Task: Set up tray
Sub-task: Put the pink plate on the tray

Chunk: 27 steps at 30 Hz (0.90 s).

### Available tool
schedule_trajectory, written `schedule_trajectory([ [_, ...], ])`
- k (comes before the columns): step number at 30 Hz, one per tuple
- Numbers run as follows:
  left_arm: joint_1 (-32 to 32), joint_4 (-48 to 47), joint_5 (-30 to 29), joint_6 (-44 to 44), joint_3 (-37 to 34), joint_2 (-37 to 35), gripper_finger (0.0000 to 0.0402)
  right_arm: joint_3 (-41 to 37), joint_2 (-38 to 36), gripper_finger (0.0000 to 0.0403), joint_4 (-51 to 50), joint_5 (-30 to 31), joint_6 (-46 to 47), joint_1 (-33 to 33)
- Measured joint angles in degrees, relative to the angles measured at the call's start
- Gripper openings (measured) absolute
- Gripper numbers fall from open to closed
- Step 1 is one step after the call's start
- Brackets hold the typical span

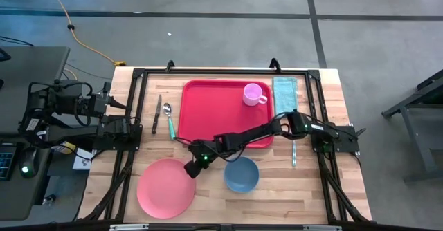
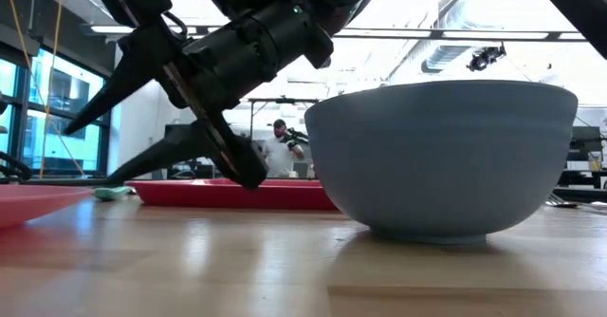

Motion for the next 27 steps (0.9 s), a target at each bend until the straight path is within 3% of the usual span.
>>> schedule_trajectory([
  [6,-0.01,0.00,0.00,0.00,0.00,0.01,0.0152,0.02,2.19,0.0208,2.36,-1.41,2.45,0.46],
  [12,-0.02,0.00,0.00,0.00,0.00,0.02,0.0152,0.22,4.69,0.0199,8.57,-3.56,6.35,1.18],
  [17,-0.02,0.00,-0.02,0.00,0.00,0.02,0.0152,0.31,4.98,0.0185,10.92,-0.89,6.36,1.44],
  [22,0.00,0.00,-0.09,0.00,0.01,0.02,0.0152,0.28,5.05,0.0164,11.29,-0.36,5.65,1.59],
  [27,0.00,0.00,-0.11,0.00,0.00,0.02,0.0152,0.28,5.05,0.0101,11.48,-1.69,4.62,1.67],
])
